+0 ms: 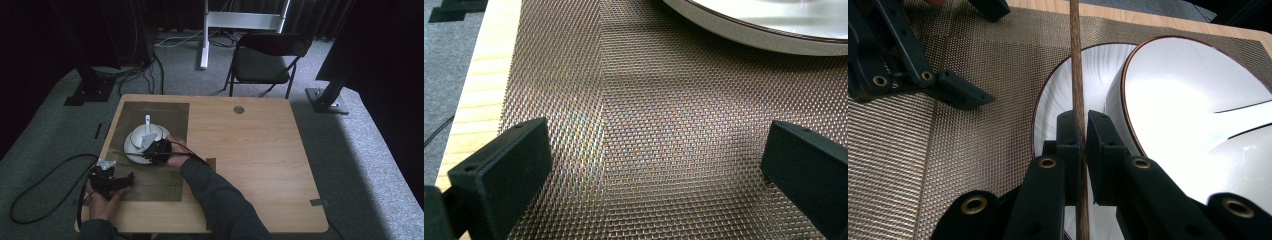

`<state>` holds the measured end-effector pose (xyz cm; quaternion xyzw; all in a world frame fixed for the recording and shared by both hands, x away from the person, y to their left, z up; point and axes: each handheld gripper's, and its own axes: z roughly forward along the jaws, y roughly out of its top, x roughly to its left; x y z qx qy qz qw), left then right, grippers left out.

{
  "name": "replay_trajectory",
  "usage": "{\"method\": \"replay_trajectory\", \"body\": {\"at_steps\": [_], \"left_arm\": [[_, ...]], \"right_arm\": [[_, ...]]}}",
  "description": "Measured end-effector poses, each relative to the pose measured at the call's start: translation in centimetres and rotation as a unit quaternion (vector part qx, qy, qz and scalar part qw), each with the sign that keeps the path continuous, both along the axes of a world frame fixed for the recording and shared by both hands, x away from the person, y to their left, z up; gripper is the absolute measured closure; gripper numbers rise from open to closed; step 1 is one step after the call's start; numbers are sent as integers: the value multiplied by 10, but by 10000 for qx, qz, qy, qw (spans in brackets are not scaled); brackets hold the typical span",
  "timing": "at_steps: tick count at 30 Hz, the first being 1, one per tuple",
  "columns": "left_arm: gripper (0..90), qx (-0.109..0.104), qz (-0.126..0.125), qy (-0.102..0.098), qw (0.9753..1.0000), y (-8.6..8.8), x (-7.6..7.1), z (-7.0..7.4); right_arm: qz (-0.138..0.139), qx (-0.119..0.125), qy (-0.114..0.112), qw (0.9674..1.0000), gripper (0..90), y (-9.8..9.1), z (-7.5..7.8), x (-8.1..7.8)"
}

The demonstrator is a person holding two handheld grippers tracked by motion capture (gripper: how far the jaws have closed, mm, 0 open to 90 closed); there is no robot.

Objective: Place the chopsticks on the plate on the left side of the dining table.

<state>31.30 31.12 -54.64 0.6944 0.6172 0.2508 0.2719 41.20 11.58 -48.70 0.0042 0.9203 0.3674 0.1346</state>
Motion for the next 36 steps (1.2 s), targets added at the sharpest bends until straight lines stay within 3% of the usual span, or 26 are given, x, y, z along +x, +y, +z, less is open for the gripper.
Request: {"method": "replay_trajectory", "body": {"at_steps": [23, 36], "left_arm": [[2, -10, 7, -8, 10000, 0, 0, 0], [2, -10, 9, -9, 10000, 0, 0, 0]], "right_arm": [[-45, -237, 4, 9997, 845, 2, -14, 6], [-43, -229, -19, 9997, 820, 3, -16, 7]]}}
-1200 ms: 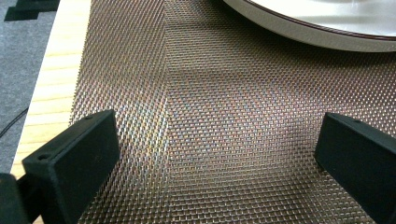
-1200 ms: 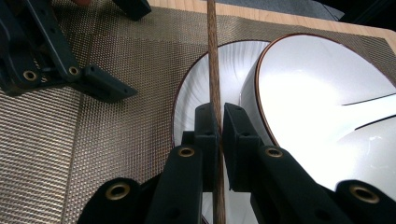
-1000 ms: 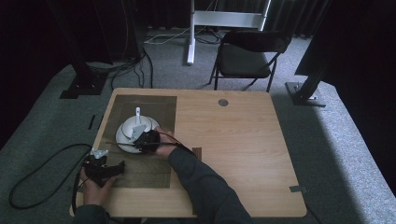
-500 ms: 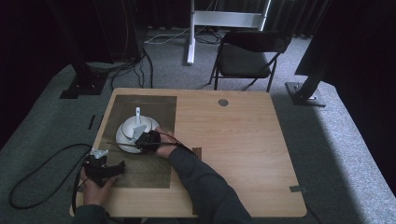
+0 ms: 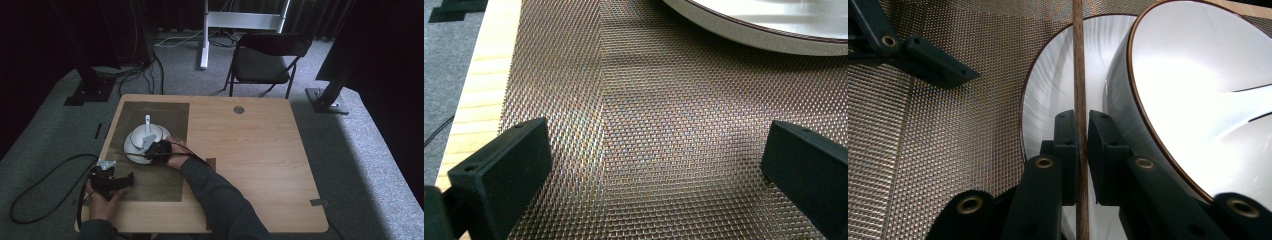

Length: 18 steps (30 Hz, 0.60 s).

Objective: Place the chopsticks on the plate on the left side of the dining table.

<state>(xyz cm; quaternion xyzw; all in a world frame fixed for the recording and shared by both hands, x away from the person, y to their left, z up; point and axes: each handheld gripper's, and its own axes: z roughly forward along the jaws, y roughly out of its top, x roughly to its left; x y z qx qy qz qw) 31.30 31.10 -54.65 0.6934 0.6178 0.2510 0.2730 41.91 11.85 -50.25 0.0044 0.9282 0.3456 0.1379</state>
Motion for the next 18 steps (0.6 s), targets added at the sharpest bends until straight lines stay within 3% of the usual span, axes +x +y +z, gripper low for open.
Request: {"method": "replay_trajectory", "body": {"at_steps": [14, 18], "left_arm": [[2, 9, -10, 12, 10000, 0, 0, 0], [2, 10, -11, 14, 10000, 0, 0, 0]], "right_arm": [[45, 126, -305, 9994, 762, -2, 10, -12], [65, 229, -281, 9993, 731, -6, 17, -15]]}}
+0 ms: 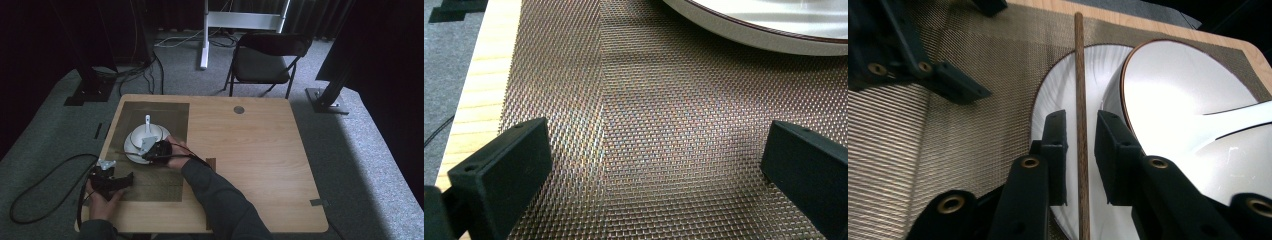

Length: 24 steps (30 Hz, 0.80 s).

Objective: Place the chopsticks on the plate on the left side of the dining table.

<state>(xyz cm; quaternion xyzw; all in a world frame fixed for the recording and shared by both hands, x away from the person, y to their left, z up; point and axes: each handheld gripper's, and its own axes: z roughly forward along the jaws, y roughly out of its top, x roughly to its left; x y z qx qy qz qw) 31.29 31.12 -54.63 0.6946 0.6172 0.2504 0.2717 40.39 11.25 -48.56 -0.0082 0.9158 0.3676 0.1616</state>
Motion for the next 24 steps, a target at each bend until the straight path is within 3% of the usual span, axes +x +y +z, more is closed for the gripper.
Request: {"method": "replay_trajectory", "body": {"at_steps": [15, 24], "left_arm": [[2, 0, 3, -12, 10000, 0, 0, 0], [2, 0, 2, -6, 10000, 0, 0, 0]], "right_arm": [[-103, 117, 40, 9999, 695, -22, 14, -14], [-224, 464, 64, 9987, 673, -39, 31, -21]]}}
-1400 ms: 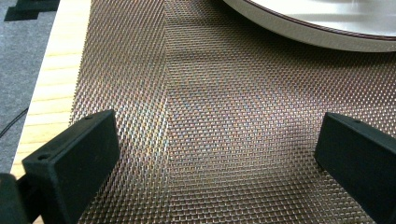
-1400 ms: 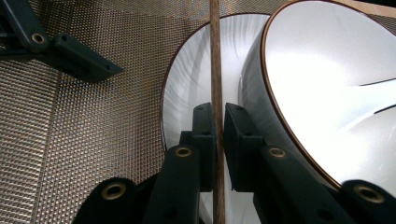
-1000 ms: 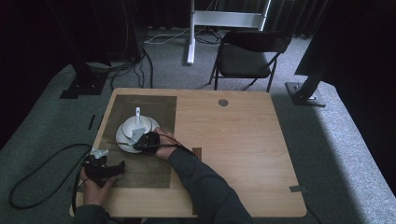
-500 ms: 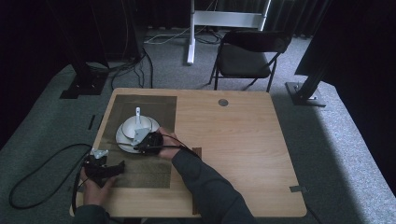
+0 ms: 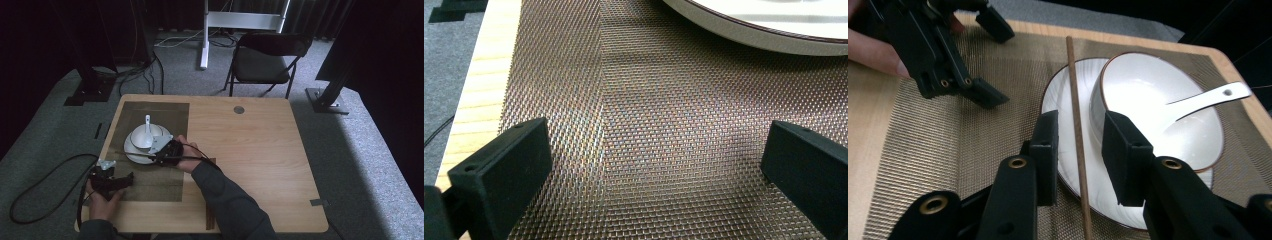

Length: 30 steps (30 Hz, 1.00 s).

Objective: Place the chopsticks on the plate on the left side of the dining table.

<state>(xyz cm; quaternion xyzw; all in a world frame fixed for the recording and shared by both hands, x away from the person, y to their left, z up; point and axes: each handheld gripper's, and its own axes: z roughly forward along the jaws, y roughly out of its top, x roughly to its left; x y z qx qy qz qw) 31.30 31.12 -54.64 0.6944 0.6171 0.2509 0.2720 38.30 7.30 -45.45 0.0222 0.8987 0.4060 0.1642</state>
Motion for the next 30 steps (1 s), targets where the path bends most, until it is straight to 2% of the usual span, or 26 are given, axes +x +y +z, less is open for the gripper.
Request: {"method": "replay_trajectory", "body": {"at_steps": [13, 19, 30], "left_arm": [[2, 0, 0, -2, 10000, 0, 0, 0], [2, -1, 1, -1, 10000, 0, 0, 0], [2, -1, 0, -1, 10000, 0, 0, 0]], "right_arm": [[-145, 341, -102, 9993, 649, -30, 20, -10], [-350, 510, -157, 9980, 645, -53, 30, -10], [-577, 644, -211, 9960, 617, -80, 38, -14]]}}
